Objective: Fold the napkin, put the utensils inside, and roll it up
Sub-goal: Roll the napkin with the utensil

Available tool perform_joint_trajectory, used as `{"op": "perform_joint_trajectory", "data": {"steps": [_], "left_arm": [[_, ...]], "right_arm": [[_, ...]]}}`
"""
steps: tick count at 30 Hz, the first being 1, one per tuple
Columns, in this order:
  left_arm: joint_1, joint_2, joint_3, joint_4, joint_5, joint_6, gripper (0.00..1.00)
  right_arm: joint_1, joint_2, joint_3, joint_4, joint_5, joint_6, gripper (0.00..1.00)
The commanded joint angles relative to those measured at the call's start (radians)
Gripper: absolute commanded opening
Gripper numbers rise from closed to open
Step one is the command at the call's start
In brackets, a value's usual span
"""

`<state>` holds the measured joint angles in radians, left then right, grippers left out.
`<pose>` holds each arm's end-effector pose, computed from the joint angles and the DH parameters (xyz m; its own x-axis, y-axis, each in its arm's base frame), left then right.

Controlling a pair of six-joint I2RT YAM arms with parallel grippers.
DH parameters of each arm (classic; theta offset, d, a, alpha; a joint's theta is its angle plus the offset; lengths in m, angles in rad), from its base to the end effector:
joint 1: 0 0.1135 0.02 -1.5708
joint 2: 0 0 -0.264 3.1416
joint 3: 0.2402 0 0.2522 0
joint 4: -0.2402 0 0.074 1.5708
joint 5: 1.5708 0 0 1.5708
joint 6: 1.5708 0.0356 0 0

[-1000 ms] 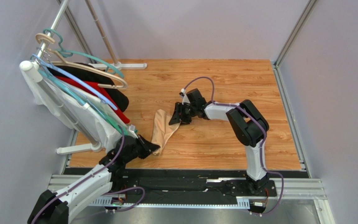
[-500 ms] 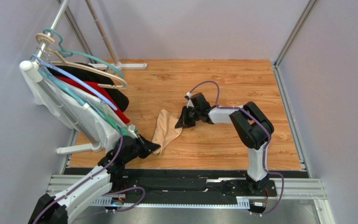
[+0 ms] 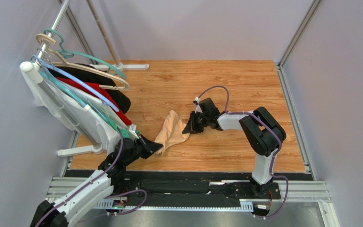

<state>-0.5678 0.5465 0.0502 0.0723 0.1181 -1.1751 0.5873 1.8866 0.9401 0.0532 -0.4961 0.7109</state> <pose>0.1142 -0.0778 0.1418 -0.7100 -0.6339 -0.3066 -0.0793 0.5046 -0.8597 0.2902 0.2135 0.1187 -0.9715 0.0427 -0.2330 -0.1343 0.7112 0.6901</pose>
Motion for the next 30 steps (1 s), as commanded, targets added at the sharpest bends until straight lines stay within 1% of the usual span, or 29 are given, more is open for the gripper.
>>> {"op": "perform_joint_trajectory", "data": {"steps": [1, 5, 9, 11, 16, 17, 21, 23, 27, 30], "left_arm": [[0.009, -0.086, -0.070, 0.113, -0.071, 0.054, 0.00], [0.009, -0.132, -0.073, 0.049, -0.095, 0.081, 0.00], [0.009, -0.091, -0.076, 0.004, -0.117, 0.129, 0.00], [0.009, -0.045, -0.076, 0.026, -0.141, 0.140, 0.00], [0.009, 0.064, -0.056, 0.081, -0.199, 0.222, 0.00], [0.009, 0.085, -0.024, 0.087, -0.202, 0.238, 0.00], [0.008, 0.241, 0.025, 0.139, -0.166, 0.311, 0.00], [0.005, 0.291, 0.030, 0.184, -0.155, 0.331, 0.00], [-0.029, 0.407, 0.059, 0.211, -0.182, 0.393, 0.00], [-0.066, 0.453, 0.085, 0.213, -0.231, 0.413, 0.00]], "right_arm": [[-0.017, 0.026, -0.055, -0.124, 0.110, -0.047, 0.00], [-0.018, 0.019, -0.066, -0.121, 0.102, -0.045, 0.00], [-0.018, -0.020, -0.076, -0.122, 0.082, -0.036, 0.00], [-0.017, -0.040, -0.083, -0.125, 0.074, -0.028, 0.00], [-0.017, -0.095, -0.096, -0.136, 0.050, -0.011, 0.00], [-0.018, -0.099, -0.099, -0.130, 0.042, -0.002, 0.00], [-0.017, -0.116, -0.101, -0.102, 0.014, 0.038, 0.00], [-0.018, -0.124, -0.097, -0.095, 0.011, 0.047, 0.00], [-0.017, -0.121, -0.089, -0.063, -0.013, 0.084, 0.00], [-0.018, -0.109, -0.081, -0.021, -0.018, 0.111, 0.00]]}}
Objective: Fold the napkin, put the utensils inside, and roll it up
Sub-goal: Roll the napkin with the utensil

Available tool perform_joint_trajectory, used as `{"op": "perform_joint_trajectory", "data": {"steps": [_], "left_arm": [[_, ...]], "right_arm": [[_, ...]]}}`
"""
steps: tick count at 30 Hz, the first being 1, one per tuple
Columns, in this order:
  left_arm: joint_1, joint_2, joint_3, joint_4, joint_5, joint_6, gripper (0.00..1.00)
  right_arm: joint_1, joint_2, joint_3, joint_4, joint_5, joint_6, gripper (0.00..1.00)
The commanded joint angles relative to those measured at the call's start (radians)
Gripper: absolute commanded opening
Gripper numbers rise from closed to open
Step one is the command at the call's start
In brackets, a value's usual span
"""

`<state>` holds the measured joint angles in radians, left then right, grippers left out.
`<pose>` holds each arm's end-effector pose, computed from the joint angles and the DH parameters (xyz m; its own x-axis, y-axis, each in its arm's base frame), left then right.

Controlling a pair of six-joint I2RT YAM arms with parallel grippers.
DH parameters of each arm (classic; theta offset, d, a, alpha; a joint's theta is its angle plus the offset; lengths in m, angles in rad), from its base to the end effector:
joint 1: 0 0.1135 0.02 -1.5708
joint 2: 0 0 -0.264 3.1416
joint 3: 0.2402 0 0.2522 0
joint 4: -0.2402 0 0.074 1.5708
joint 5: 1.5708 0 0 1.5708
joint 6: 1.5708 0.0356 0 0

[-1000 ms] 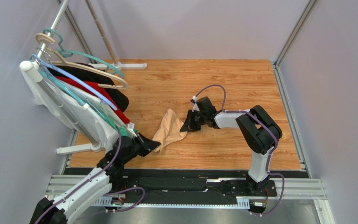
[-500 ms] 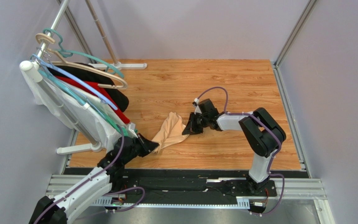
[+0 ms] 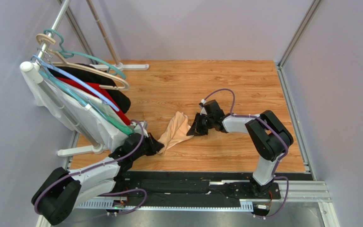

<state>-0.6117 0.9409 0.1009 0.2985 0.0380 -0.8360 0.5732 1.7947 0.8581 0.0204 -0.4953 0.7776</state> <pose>0.1356 -0.0968 0.1280 -0.7285 -0.3947 -0.5600 0.0895 0.7555 -0.6489 0.2733 0.1966 0.1256 -0.9803 0.1019 -0.1693 -0.0457 0.7168 0.6958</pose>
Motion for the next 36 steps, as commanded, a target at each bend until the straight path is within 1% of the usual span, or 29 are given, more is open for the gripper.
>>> {"op": "perform_joint_trajectory", "data": {"steps": [1, 4, 5, 8, 12, 16, 17, 18, 19, 21, 26, 29, 32, 34, 35, 36], "left_arm": [[-0.025, 0.067, 0.039, -0.015, -0.164, 0.075, 0.00], [-0.065, 0.101, 0.074, -0.056, -0.226, 0.095, 0.00], [-0.101, 0.111, 0.091, -0.061, -0.259, 0.101, 0.00], [-0.144, 0.162, 0.132, -0.088, -0.312, 0.110, 0.00], [-0.235, 0.267, 0.221, -0.191, -0.406, 0.135, 0.00], [-0.256, 0.366, 0.295, -0.271, -0.440, 0.138, 0.00], [-0.263, 0.384, 0.322, -0.283, -0.457, 0.143, 0.00], [-0.267, 0.424, 0.338, -0.294, -0.466, 0.140, 0.00], [-0.278, 0.441, 0.350, -0.324, -0.470, 0.137, 0.00], [-0.287, 0.479, 0.378, -0.341, -0.486, 0.135, 0.00], [-0.321, 0.533, 0.441, -0.406, -0.543, 0.150, 0.00], [-0.332, 0.559, 0.454, -0.412, -0.543, 0.161, 0.00], [-0.341, 0.597, 0.483, -0.433, -0.556, 0.178, 0.00], [-0.356, 0.618, 0.509, -0.450, -0.569, 0.192, 0.00], [-0.358, 0.636, 0.517, -0.453, -0.569, 0.198, 0.00], [-0.362, 0.644, 0.523, -0.456, -0.570, 0.199, 0.00]], "right_arm": [[-0.004, -0.015, 0.001, 0.016, -0.017, 0.055, 0.00], [-0.003, -0.006, 0.004, 0.033, -0.017, 0.074, 0.00], [-0.004, -0.003, 0.004, 0.038, -0.015, 0.078, 0.00], [-0.006, 0.003, 0.010, 0.036, -0.005, 0.080, 0.00], [-0.010, 0.009, 0.018, 0.029, 0.011, 0.078, 0.00], [-0.027, -0.007, 0.016, 0.003, 0.038, 0.071, 0.00], [-0.030, -0.020, 0.012, -0.016, 0.063, 0.063, 0.02], [-0.038, -0.029, 0.010, -0.034, 0.078, 0.049, 0.09], [-0.039, -0.047, 0.009, -0.060, 0.093, 0.045, 0.30], [-0.048, -0.104, -0.005, -0.091, 0.133, 0.038, 0.44], [-0.059, -0.256, -0.007, -0.146, 0.188, 0.052, 0.47], [-0.058, -0.282, 0.031, -0.145, 0.179, 0.069, 0.49], [-0.058, -0.245, 0.091, -0.129, 0.132, 0.078, 0.50], [-0.058, -0.170, 0.142, -0.116, 0.091, 0.089, 0.50], [-0.058, -0.138, 0.153, -0.078, 0.043, 0.110, 0.50], [-0.055, -0.115, 0.162, -0.062, 0.029, 0.120, 0.51]]}}
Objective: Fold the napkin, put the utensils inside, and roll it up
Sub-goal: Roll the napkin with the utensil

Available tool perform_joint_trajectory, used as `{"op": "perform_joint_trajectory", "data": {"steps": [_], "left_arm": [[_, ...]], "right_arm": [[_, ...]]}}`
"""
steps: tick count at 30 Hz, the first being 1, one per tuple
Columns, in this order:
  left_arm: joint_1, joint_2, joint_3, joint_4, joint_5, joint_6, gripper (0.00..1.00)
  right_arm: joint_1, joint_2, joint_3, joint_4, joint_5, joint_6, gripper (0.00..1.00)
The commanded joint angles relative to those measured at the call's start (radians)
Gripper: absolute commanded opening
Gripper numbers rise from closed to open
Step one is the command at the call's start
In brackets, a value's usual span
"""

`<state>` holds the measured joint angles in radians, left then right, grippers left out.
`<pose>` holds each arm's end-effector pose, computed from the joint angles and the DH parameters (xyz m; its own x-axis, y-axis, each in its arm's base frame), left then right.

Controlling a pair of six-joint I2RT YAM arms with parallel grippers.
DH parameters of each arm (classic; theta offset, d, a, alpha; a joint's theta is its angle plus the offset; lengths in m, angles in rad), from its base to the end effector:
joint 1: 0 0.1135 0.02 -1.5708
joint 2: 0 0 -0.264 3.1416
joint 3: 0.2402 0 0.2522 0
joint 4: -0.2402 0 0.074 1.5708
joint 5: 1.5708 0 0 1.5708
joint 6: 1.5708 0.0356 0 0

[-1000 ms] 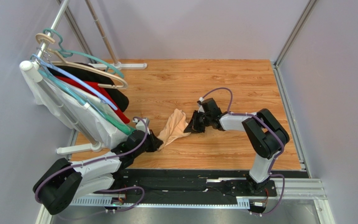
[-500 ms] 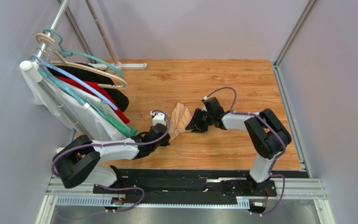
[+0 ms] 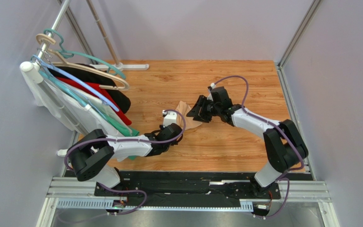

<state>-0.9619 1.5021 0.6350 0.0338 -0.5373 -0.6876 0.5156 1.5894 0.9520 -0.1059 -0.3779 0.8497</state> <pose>0.1731 -0.2163 0.1515 -0.6495 -0.0219 -0.7601 0.1238 0.9832 -0.1340 0.2861 0.1773 0.2074 -0.9104 0.2865 -0.2985 -0.0164 0.6960 0.7178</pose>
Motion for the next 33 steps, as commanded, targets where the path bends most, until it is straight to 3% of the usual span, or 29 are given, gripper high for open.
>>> {"op": "perform_joint_trajectory", "data": {"steps": [1, 8, 13, 20, 22, 25, 26, 28, 29, 33], "left_arm": [[-0.015, 0.090, 0.002, -0.193, 0.008, 0.060, 0.00], [-0.043, 0.162, 0.072, -0.236, -0.016, 0.103, 0.00], [-0.064, 0.205, 0.123, -0.265, -0.027, 0.128, 0.00], [-0.121, 0.250, 0.158, -0.290, -0.056, 0.164, 0.00], [-0.138, 0.268, 0.178, -0.298, -0.062, 0.183, 0.00], [-0.169, 0.285, 0.207, -0.313, -0.070, 0.201, 0.00], [-0.172, 0.285, 0.212, -0.324, -0.066, 0.200, 0.02], [-0.181, 0.261, 0.215, -0.327, -0.052, 0.191, 0.17], [-0.182, 0.247, 0.212, -0.327, -0.046, 0.191, 0.32], [-0.182, 0.138, 0.169, -0.318, -0.018, 0.201, 0.58]], "right_arm": [[0.003, 0.139, 0.094, 0.075, -0.096, 0.052, 0.51], [0.017, 0.306, 0.215, 0.066, -0.151, 0.051, 0.54], [0.020, 0.362, 0.211, 0.159, -0.200, 0.080, 0.54], [0.020, 0.441, 0.249, 0.110, -0.193, 0.025, 0.53], [0.018, 0.469, 0.257, 0.063, -0.187, 0.011, 0.46], [0.020, 0.492, 0.249, 0.051, -0.182, -0.012, 0.18], [0.017, 0.495, 0.243, 0.049, -0.181, -0.018, 0.04], [0.017, 0.503, 0.226, 0.049, -0.167, -0.023, 0.00], [0.015, 0.501, 0.220, 0.049, -0.162, -0.027, 0.00], [0.009, 0.495, 0.180, 0.064, -0.148, -0.044, 0.00]]}}
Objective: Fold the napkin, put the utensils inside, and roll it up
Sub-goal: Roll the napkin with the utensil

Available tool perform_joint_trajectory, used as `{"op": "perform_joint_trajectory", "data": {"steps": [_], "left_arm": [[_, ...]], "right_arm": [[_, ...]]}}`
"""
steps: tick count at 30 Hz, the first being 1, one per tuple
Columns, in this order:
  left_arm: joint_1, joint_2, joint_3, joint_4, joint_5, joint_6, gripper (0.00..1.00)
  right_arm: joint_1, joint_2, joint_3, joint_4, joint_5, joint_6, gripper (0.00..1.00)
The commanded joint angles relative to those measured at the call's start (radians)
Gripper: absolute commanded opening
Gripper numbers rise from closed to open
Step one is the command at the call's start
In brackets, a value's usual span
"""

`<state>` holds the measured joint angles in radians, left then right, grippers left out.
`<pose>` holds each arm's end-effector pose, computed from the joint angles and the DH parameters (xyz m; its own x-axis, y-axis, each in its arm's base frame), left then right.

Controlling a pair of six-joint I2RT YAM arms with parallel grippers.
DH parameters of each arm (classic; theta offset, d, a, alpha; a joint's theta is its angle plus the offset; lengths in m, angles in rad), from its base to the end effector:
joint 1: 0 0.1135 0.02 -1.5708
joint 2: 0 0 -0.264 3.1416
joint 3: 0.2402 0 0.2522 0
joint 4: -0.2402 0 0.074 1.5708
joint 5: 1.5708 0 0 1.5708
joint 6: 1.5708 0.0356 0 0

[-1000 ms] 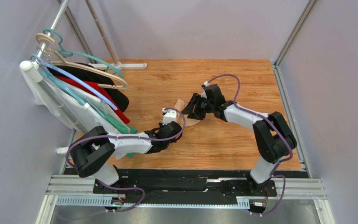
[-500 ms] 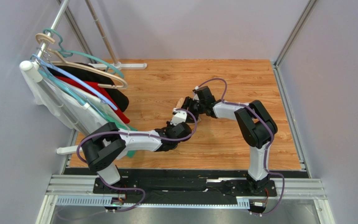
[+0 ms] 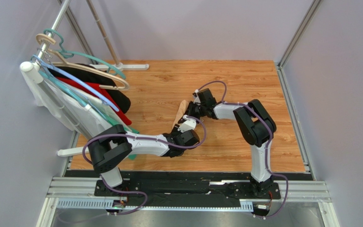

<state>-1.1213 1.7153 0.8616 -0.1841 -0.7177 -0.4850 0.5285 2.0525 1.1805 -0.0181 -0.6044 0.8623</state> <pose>0.1582 -0.2739 0.1427 -0.5797 0.3934 -0.7136 0.2973 0.9175 0.2642 0.3446 0.2246 0.1182 -0.9863 0.1477 -0.0742 0.0387 0.6426 0.7652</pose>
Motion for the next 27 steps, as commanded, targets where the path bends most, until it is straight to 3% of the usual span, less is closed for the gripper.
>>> {"op": "perform_joint_trajectory", "data": {"steps": [1, 2, 4, 5, 12, 16, 22, 27], "left_arm": [[-0.021, -0.132, -0.068, -0.091, 0.188, 0.003, 0.62], [-0.023, -0.161, -0.079, -0.071, 0.202, 0.009, 0.74], [-0.021, -0.251, -0.114, -0.051, 0.254, 0.031, 0.84], [-0.021, -0.281, -0.125, -0.048, 0.273, 0.037, 0.99], [0.017, -0.542, -0.228, -0.026, 0.507, 0.086, 0.99], [0.170, -0.652, -0.298, 0.121, 0.838, 0.060, 0.98], [0.417, -0.631, -0.378, 0.357, 1.079, -0.073, 0.94], [0.475, -0.438, -0.368, 0.492, 1.168, -0.153, 0.86]], "right_arm": [[-0.007, 0.032, -0.053, -0.022, 0.080, -0.063, 0.00], [-0.008, 0.029, -0.062, -0.022, 0.080, -0.069, 0.00], [-0.010, 0.029, -0.068, -0.022, 0.081, -0.078, 0.00], [-0.010, 0.029, -0.071, -0.022, 0.080, -0.083, 0.00], [-0.019, 0.023, -0.117, -0.008, 0.063, -0.135, 0.00], [-0.022, -0.002, -0.146, -0.046, 0.109, -0.206, 0.00], [-0.022, -0.035, -0.186, -0.072, 0.166, -0.278, 0.00], [-0.022, -0.019, -0.196, -0.060, 0.135, -0.299, 0.00]]}}
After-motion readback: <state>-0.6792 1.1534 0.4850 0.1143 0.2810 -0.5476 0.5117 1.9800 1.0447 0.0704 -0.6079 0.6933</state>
